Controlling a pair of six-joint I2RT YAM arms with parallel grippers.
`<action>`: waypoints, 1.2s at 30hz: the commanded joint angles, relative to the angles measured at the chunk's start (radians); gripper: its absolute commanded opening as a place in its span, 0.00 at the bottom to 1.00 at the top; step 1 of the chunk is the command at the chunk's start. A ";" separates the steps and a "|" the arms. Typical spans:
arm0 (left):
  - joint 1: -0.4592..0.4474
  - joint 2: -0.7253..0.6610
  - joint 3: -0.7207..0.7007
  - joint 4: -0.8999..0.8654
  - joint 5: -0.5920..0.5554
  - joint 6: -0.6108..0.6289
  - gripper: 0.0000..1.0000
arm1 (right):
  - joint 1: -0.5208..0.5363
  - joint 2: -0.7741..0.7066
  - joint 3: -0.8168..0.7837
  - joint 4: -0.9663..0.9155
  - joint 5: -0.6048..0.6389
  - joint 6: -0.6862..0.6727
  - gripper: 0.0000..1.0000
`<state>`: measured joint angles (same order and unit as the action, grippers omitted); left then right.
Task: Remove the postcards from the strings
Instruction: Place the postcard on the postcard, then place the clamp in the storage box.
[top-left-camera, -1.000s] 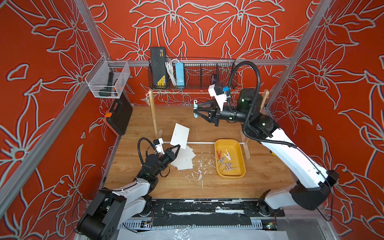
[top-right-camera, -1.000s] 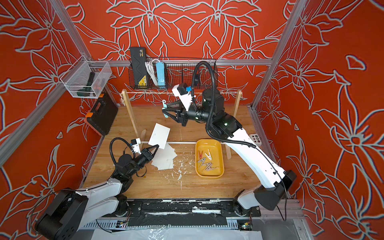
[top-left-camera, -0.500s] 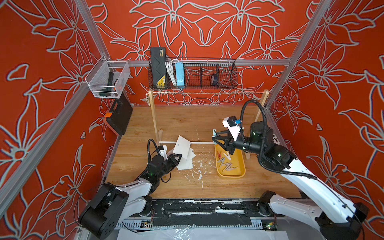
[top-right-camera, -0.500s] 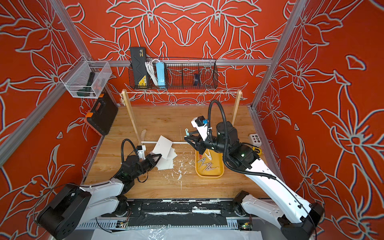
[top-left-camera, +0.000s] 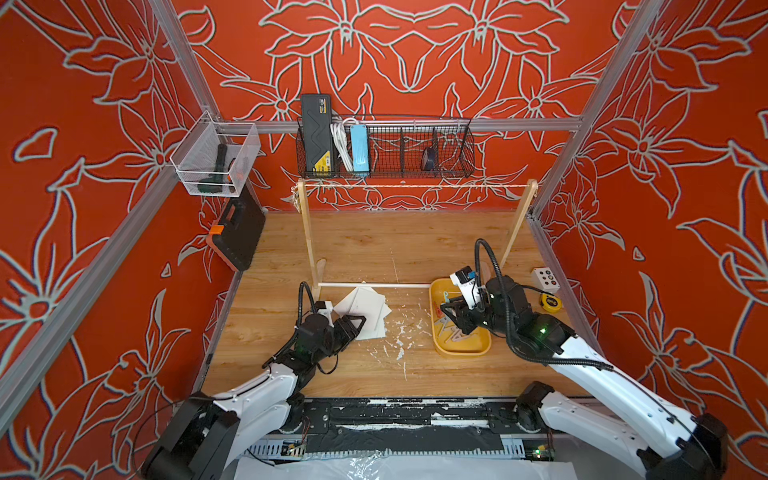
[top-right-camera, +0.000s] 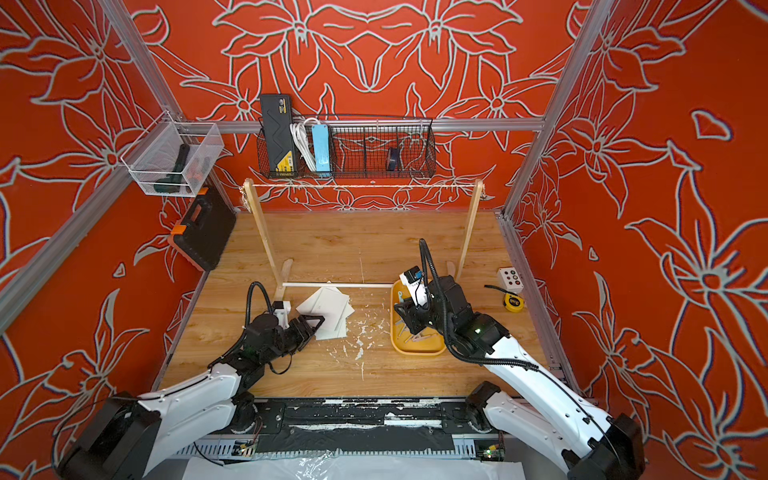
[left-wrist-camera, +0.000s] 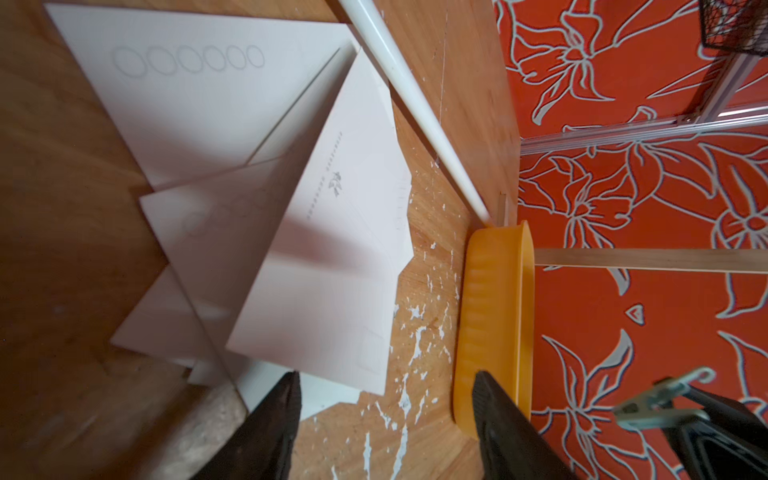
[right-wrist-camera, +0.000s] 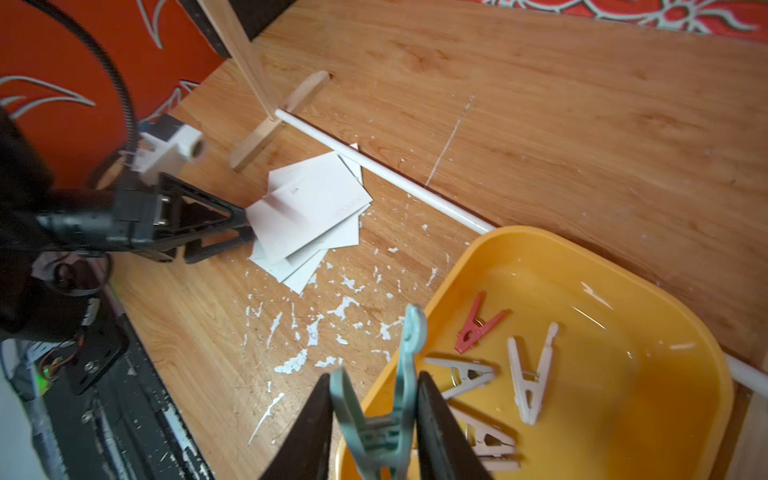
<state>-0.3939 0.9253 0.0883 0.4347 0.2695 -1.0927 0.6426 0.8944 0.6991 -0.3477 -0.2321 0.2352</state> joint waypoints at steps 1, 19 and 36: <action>-0.004 -0.079 -0.001 -0.151 -0.004 0.000 0.67 | -0.025 0.028 -0.025 0.011 0.073 0.059 0.33; -0.005 -0.197 0.040 -0.240 -0.022 0.076 0.75 | -0.054 0.207 -0.125 0.145 0.111 0.164 0.34; -0.005 -0.177 0.161 -0.306 -0.078 0.206 0.82 | -0.059 0.157 -0.068 0.049 0.198 0.178 0.88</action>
<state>-0.3943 0.7555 0.2115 0.1642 0.2264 -0.9379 0.5911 1.0981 0.5835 -0.2466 -0.0944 0.4114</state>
